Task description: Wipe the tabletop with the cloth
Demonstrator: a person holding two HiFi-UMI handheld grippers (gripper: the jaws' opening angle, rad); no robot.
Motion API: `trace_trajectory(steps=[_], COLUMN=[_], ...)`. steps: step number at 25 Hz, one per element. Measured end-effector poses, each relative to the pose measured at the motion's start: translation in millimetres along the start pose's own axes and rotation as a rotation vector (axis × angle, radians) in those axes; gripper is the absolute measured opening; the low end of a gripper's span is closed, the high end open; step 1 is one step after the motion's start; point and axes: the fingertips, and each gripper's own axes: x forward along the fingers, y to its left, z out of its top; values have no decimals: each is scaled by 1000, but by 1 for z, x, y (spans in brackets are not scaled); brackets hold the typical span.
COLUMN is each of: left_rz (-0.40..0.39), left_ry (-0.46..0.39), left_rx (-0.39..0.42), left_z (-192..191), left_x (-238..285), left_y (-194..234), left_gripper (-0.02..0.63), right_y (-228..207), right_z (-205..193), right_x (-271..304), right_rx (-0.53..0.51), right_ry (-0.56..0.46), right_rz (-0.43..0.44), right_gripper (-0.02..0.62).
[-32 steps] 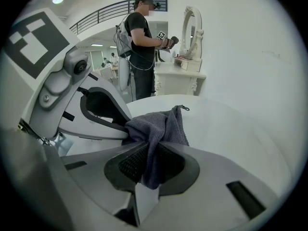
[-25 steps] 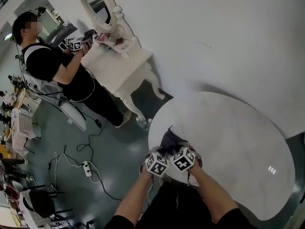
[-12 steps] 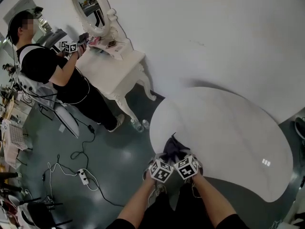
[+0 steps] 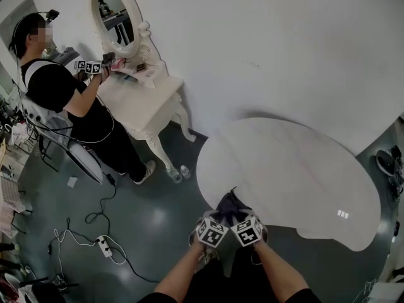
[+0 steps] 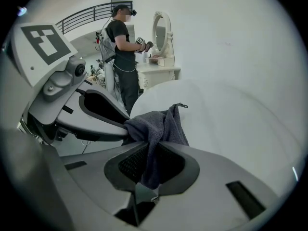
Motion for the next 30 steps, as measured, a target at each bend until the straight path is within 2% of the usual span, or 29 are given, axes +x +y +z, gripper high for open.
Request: trace_trajectory(steps=[3,5,7,8,11,19,25,30], left_rz=[-11,14,55,64,57,3,-31,-57], left_ry=[-22,-67,-125,-149,-213,-367,-459,-505], left_rx=[7,-2,-25,-36,-38,39,84,130], left_z=[-2,2,5,7,11,36,56,68], left_x=[-12,-25,-40,-46,-63,-106,-134,-149], left_y=[-5,-3,4,6,2,-41,-83,-115], left_gripper=[94,95,46,44,9,8,8,8], right_y=[9,12,12,12,15,18,21,19], right_z=[-9,-17,-22,-23,-18,-3,-9,-17], right_x=[-6,-12,-18,-22,-43,-130,-187,-231], right_rx=[-12,-5,17,33,99,306,327,327], right_ry=[15,25,18,2,-79,-333,-441,-502], right_rz=[-15,-33,-60,-74,-110,-242,-317,-395], right_gripper=[41,41,41,41,41,41,41,41])
